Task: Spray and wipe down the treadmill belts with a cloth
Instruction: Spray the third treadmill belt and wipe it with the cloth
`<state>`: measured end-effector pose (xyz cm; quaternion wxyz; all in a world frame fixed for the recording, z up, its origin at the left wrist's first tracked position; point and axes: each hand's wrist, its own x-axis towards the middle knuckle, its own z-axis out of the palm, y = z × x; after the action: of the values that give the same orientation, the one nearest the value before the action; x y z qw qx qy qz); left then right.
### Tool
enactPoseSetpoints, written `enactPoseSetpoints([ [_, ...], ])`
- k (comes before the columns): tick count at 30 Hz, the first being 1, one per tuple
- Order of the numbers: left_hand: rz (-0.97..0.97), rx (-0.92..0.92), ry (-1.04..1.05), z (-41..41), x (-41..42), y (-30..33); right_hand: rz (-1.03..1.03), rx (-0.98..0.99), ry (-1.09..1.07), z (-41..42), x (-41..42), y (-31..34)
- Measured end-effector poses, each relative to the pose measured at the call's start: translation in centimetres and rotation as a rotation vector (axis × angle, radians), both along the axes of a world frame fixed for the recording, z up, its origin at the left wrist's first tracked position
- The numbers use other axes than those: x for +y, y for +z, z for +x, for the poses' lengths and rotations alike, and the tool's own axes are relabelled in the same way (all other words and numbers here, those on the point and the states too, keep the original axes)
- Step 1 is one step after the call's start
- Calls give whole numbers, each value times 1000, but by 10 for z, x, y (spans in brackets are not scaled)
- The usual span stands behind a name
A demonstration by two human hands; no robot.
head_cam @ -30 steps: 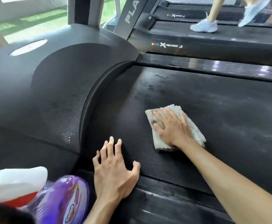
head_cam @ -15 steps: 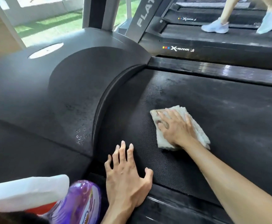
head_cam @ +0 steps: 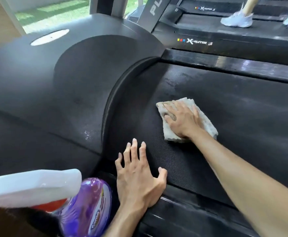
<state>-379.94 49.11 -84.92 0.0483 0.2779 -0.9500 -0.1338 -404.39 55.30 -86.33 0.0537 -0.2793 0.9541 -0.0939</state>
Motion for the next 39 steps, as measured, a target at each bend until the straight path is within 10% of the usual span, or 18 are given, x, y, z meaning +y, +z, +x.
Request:
enactPoseSetpoints([
  [9,-31,-21,7,0,0,-2,-103,-76,382,53,8,11],
  [16,-31,-23,20,0,-1,-6,39,3,137,7,-45,4],
  [24,-42,-9,19,-1,-2,-6,-27,-48,547,38,-35,10],
  [31,-52,-18,15,-2,-1,-8,43,41,256,5,-87,8],
  [39,-70,-2,22,-1,-2,-11,-68,-16,575,10,-58,11],
])
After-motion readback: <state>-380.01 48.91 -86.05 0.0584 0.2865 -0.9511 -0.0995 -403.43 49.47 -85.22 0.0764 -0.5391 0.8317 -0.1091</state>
